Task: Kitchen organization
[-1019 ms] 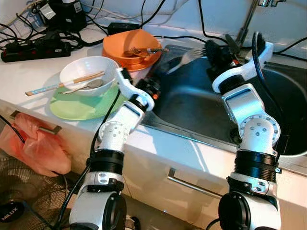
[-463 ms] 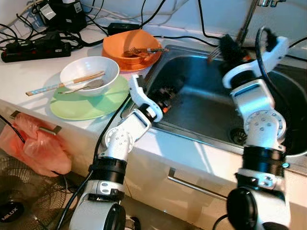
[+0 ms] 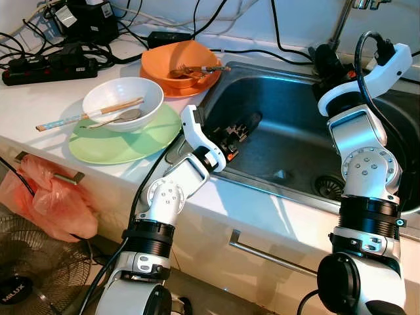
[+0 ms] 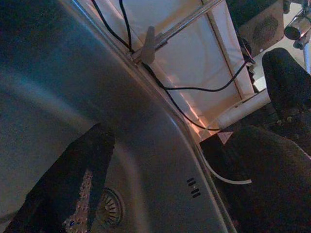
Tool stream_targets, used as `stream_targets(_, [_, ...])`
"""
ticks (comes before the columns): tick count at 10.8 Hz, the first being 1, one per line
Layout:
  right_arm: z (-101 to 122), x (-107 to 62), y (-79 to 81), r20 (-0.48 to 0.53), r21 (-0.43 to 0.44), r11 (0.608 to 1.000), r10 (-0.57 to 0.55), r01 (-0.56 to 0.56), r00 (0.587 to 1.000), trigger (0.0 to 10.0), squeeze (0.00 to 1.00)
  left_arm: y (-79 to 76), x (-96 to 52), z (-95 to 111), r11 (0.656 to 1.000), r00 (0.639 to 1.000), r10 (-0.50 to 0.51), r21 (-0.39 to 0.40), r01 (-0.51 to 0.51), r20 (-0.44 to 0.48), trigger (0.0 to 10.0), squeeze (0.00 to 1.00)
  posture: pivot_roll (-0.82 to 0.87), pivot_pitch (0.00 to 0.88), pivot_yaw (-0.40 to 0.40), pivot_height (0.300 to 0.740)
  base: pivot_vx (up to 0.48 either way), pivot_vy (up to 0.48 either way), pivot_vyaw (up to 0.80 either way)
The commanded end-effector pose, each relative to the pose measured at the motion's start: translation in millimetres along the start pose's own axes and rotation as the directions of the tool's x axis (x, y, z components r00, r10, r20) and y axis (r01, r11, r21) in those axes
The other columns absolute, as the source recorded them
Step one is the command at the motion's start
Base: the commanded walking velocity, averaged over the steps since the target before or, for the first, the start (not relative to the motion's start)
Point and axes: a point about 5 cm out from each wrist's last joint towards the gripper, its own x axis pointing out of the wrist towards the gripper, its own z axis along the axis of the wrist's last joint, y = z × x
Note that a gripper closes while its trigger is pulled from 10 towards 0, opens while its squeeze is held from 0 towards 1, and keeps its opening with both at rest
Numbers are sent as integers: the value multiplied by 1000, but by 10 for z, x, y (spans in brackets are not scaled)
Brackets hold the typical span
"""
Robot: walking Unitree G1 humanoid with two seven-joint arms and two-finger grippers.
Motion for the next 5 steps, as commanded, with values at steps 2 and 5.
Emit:
stream_targets(2, [-36, -19, -37, -9, -30, 1000, -10, 10, 1000, 0, 0, -66, 25, -129, 999, 999, -32, 11, 32, -35, 10000, 1000, -29, 92, 64, 740, 0, 0, 0])
stream_targets(5, [-225, -127, -214, -162, -432, 902, -51, -25, 985, 1412, 0, -119, 20, -95, 984, 998, -41, 169, 47, -40, 10000, 1000, -22, 85, 60, 740, 0, 0, 0])
